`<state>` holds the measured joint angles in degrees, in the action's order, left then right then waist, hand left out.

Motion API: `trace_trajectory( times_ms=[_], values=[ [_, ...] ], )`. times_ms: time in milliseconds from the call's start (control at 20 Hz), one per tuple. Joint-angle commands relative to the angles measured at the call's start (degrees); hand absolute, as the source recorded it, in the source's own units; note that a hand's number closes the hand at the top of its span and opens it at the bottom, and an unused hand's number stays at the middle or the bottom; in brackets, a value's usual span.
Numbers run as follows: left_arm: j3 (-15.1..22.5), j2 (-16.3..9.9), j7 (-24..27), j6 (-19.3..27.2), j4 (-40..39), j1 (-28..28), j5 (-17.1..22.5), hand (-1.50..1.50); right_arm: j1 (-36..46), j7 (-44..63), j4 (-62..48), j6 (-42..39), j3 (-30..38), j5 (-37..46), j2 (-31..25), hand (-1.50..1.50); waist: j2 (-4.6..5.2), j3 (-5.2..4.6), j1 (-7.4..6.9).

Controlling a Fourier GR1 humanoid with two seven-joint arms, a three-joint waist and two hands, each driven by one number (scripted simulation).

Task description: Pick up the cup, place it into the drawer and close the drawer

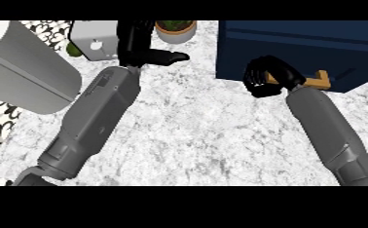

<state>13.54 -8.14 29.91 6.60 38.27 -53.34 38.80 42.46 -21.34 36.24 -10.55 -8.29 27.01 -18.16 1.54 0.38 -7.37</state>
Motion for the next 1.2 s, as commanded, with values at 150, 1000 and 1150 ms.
trace_trajectory(
  times_ms=[150,1000,1150],
  values=[
    [1.30,-0.95,-1.02,-2.70,3.58,3.67,-0.04,-1.50,9.05,-0.55,-8.46,2.92,6.63,-2.13,-4.15,1.50,0.67,-0.03,-2.68],
    [1.64,-3.18,-2.18,-7.03,6.55,6.64,0.76,-1.50,10.96,1.03,-4.52,-5.31,10.96,-8.77,-9.81,1.50,1.24,-0.23,-5.32],
    [1.53,-3.88,-2.02,-7.05,6.51,7.13,0.56,-1.50,10.48,1.07,-3.71,-6.96,11.15,-9.50,-10.61,1.50,1.44,-0.23,-5.63]
  ],
)
